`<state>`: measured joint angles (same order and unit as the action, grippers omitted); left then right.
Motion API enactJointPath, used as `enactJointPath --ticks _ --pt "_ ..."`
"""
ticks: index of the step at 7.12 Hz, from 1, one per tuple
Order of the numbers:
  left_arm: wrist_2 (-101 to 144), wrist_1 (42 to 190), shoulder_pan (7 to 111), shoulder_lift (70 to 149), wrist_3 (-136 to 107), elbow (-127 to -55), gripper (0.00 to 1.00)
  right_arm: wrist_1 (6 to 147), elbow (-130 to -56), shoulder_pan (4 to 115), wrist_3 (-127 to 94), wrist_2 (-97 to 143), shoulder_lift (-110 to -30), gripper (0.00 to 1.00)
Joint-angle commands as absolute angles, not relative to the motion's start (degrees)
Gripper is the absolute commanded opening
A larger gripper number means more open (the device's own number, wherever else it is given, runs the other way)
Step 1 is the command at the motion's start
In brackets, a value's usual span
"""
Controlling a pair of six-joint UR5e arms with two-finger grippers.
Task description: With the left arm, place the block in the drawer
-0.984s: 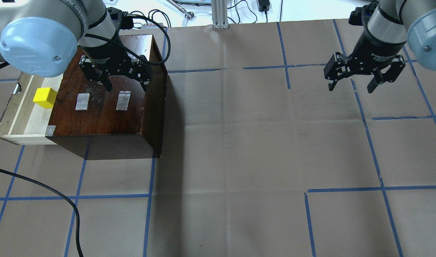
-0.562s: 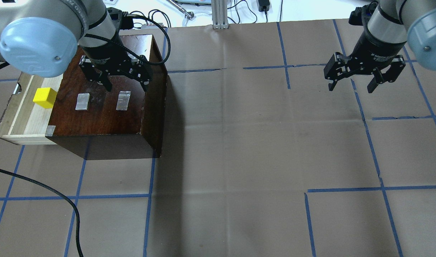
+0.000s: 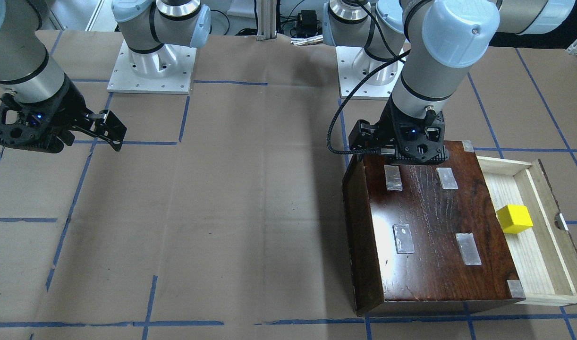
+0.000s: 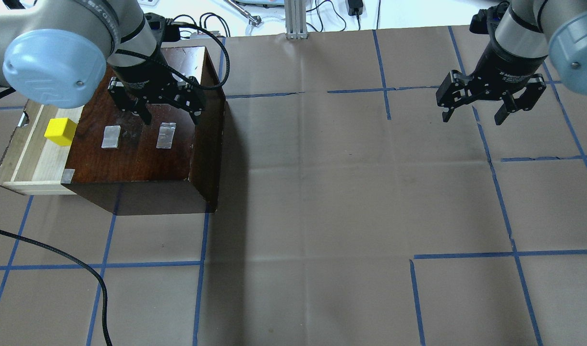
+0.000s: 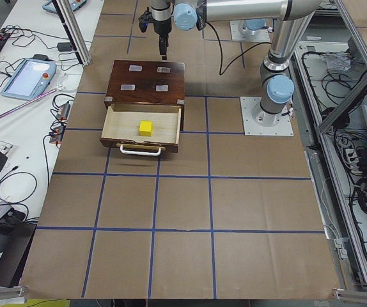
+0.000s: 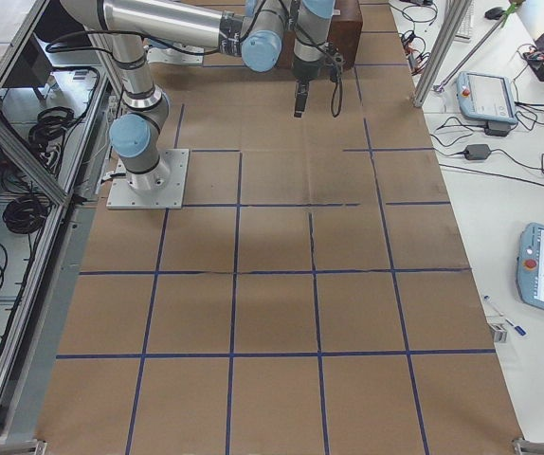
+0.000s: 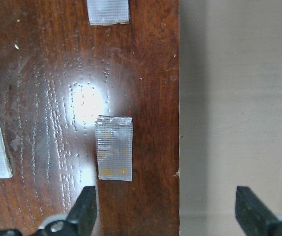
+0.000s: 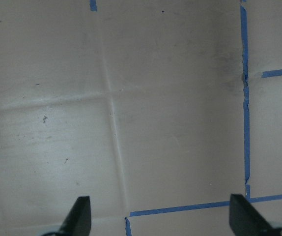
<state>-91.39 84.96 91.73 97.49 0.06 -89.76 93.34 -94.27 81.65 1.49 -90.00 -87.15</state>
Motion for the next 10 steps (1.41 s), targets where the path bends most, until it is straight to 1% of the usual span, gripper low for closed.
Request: enactJointPath --ticks 1,10 --pt "-91.4 84.6 91.6 97.4 -0.1 -89.9 0.99 93.3 -94.3 81.7 1.4 -90.0 -87.2 1.00" --pt "-91.1 83.5 91.6 97.4 -0.6 -89.9 0.99 93.3 -94.3 81.7 1.5 -90.0 -87.2 1.00"
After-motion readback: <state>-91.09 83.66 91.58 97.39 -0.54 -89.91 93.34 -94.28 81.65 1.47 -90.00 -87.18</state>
